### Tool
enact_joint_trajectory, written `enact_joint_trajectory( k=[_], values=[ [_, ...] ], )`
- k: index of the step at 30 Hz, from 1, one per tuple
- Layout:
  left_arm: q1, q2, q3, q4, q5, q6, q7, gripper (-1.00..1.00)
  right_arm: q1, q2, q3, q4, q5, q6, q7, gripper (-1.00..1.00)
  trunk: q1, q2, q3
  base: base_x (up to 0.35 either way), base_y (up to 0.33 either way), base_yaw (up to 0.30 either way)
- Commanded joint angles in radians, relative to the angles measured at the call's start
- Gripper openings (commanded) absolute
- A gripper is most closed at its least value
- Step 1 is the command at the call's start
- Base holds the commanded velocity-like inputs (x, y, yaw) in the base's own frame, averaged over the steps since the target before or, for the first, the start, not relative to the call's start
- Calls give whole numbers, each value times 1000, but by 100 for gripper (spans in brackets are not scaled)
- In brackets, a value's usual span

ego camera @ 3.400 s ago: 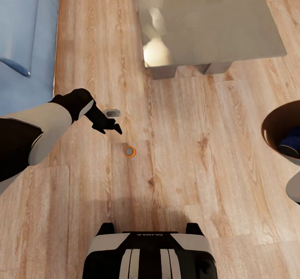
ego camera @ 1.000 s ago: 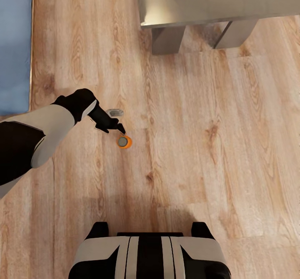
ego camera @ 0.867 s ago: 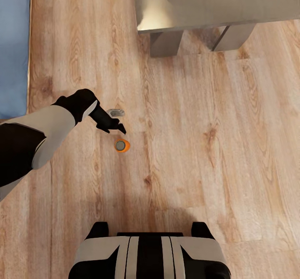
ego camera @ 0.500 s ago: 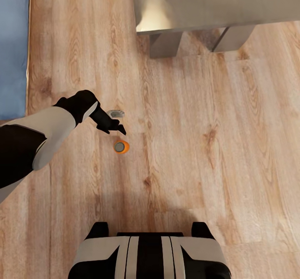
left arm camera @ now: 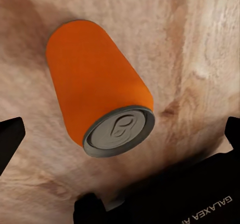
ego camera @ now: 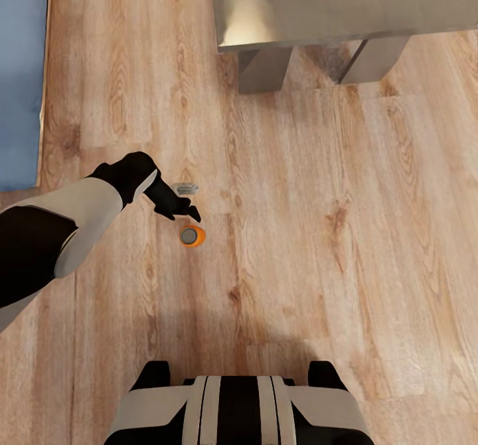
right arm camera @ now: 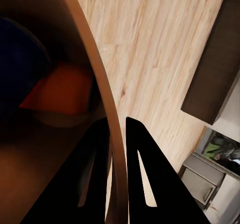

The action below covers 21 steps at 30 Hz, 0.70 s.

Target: Put the three can of soda from the living room inside the tash can in the kitchen.

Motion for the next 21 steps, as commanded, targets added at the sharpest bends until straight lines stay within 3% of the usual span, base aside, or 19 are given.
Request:
enact_joint_trajectory(
  k=[1, 13, 21],
  values=[
    [1, 0, 0, 0, 0, 0, 0, 100, 0, 0, 0, 0, 1, 5, 3, -100, 4, -7, 0, 0, 0, 0],
    [8, 0, 0, 1, 0, 0, 0, 100, 1, -3, -2, 0, 1, 5, 3, -100, 12, -21, 0, 0, 0, 0],
    [25, -3, 0, 0, 0, 0, 1, 100, 1, -12, -3, -1, 0, 5, 3, -100, 42, -77, 0, 0, 0, 0]
  ],
)
